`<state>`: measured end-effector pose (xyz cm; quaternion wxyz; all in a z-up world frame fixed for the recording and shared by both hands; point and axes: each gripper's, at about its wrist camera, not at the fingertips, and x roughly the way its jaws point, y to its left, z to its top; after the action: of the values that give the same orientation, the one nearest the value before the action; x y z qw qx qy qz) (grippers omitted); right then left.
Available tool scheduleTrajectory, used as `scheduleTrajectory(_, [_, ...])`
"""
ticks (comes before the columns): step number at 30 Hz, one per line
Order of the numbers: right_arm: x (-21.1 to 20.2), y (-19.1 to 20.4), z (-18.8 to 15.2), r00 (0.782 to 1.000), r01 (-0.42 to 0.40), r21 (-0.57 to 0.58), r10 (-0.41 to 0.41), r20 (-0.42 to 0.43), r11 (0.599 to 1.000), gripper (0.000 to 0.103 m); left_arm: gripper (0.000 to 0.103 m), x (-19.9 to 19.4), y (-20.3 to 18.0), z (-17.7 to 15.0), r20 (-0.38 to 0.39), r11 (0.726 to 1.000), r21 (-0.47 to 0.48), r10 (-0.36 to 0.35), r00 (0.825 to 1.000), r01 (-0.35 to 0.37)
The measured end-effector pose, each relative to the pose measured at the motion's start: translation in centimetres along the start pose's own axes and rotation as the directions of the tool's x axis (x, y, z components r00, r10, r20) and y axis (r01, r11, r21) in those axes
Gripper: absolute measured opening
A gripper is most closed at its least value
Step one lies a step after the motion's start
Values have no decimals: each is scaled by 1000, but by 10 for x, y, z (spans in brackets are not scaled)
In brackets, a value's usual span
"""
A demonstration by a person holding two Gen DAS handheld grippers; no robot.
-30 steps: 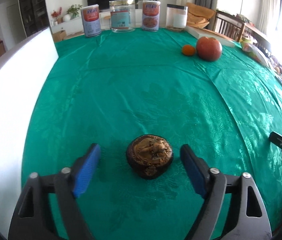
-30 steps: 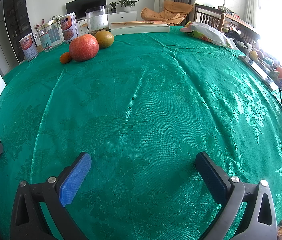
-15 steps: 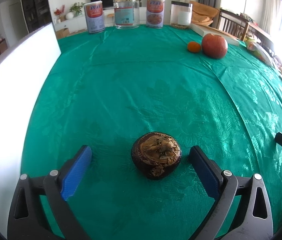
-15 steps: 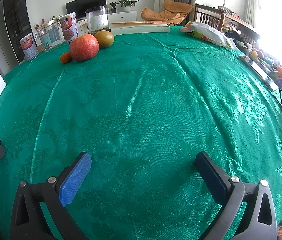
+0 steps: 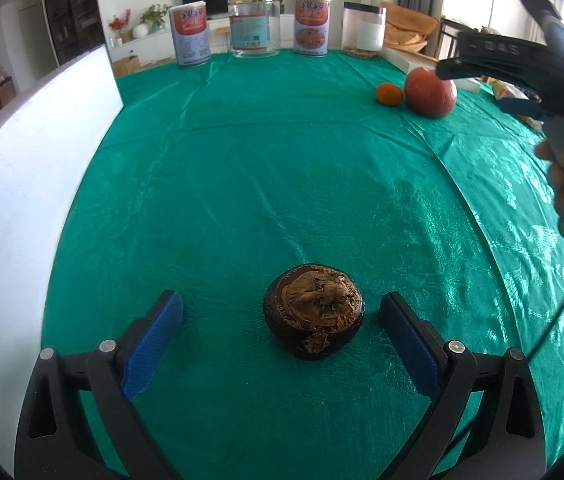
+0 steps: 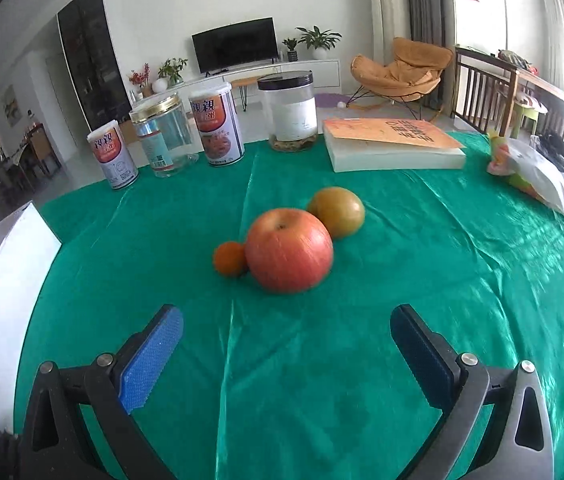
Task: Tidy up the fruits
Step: 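Lower the right gripper around the red apple, close and lift it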
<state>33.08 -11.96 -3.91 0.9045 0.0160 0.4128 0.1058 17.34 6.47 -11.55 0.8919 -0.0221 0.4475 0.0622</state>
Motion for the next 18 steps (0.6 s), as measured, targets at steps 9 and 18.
scheduleTrajectory(9, [73,-13,26,985,34,188,-1,-171,982,78,100,0,0,0,0,1000,0,0,1000,0])
scheduleTrajectory(18, [49,-24,12,971,-70,214,116,-211,974,70,100,0,0,0,0,1000,0,0,1000,0])
